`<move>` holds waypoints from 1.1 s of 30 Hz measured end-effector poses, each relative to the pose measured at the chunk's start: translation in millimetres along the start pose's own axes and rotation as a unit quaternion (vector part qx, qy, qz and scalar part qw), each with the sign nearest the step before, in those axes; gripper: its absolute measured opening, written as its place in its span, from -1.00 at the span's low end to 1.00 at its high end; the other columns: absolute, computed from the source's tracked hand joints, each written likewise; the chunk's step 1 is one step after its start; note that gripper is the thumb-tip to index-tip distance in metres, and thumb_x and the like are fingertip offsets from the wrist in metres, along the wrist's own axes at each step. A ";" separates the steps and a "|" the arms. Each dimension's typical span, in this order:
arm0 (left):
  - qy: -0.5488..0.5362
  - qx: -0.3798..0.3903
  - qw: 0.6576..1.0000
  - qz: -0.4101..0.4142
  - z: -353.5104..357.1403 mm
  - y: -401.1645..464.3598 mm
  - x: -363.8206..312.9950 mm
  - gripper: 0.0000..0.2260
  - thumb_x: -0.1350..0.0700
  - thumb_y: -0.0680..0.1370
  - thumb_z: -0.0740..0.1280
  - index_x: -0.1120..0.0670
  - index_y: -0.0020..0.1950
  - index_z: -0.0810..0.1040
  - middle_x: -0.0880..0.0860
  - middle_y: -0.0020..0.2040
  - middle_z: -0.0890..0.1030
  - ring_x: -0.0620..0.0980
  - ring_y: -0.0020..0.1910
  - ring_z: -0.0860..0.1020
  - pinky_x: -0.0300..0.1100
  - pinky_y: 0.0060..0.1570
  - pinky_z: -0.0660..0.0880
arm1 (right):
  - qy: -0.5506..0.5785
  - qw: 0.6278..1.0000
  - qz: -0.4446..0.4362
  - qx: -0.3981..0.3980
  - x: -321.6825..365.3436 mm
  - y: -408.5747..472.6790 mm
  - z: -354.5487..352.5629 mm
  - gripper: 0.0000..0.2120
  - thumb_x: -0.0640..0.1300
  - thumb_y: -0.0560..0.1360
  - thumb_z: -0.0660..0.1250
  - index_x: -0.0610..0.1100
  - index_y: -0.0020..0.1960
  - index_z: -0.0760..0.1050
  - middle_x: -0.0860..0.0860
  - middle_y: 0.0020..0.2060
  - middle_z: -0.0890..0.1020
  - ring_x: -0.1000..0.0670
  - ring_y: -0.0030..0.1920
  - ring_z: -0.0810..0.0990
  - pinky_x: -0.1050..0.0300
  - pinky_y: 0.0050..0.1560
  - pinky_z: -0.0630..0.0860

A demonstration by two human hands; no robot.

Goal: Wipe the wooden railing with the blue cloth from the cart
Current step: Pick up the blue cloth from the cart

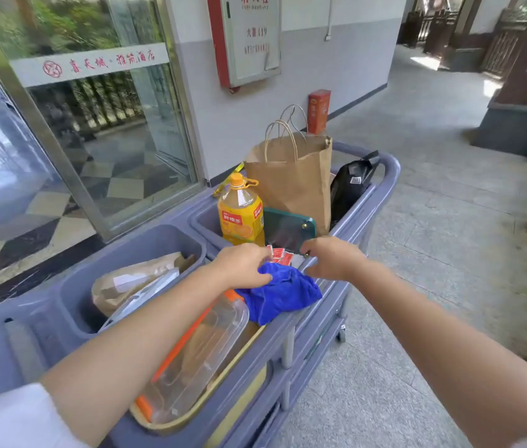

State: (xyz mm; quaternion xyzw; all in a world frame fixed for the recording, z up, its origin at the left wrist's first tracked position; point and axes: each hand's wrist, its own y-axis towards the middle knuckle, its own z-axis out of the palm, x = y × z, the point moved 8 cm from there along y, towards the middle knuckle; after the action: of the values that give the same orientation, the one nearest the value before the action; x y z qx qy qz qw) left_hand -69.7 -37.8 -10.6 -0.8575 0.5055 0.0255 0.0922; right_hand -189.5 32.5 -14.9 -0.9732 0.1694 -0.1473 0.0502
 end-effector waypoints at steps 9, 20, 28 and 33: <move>-0.049 0.132 0.990 0.010 72.3 19.3 3.8 -0.57 -0.04 0.43 0.32 0.10 0.24 0.39 0.17 0.17 0.49 0.18 0.19 0.45 0.01 0.12 0.44 | -0.015 0.990 -0.075 0.122 12.2 31.0 75.9 -0.55 -0.05 0.36 0.34 -0.02 0.24 0.42 -0.10 0.16 0.51 -0.15 0.21 0.44 -0.04 0.09 0.50; -0.099 0.055 0.994 -0.003 60.4 13.7 -6.3 -0.81 0.13 0.41 0.32 0.10 0.01 0.53 0.16 -0.01 0.58 0.14 0.02 0.50 -0.06 -0.07 0.41 | 0.031 0.991 -0.099 0.083 1.1 21.9 60.9 -0.73 -0.05 0.37 0.37 0.02 0.07 0.57 0.00 0.02 0.63 -0.07 0.07 0.52 0.07 0.02 0.47; -0.170 -0.060 0.981 0.069 -21.9 63.0 -57.0 -0.81 0.13 0.36 0.40 0.06 -0.04 0.62 -0.01 -0.05 0.65 -0.07 -0.04 0.54 -0.30 -0.15 0.34 | 0.107 0.993 -0.021 -0.035 -59.5 -4.2 -38.6 -0.84 -0.10 0.31 0.42 -0.06 -0.12 0.62 0.02 -0.20 0.64 0.05 -0.20 0.50 0.17 -0.17 0.44; -0.206 -0.100 0.951 0.206 -78.8 99.2 -146.5 -0.83 0.25 0.34 0.39 0.12 -0.09 0.64 0.05 -0.07 0.64 -0.07 -0.08 0.54 -0.46 -0.14 0.33 | 0.113 0.983 0.071 -0.124 -123.9 -62.6 -109.6 -0.83 -0.13 0.30 0.44 -0.13 -0.12 0.60 -0.10 -0.16 0.67 -0.08 -0.15 0.57 0.06 -0.11 0.50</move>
State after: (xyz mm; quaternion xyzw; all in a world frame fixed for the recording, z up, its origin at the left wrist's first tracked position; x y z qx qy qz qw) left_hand -231.5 27.3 73.7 -0.7159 0.6356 0.2708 0.1007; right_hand -314.5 128.7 65.2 -0.9345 0.2596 -0.2301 -0.0799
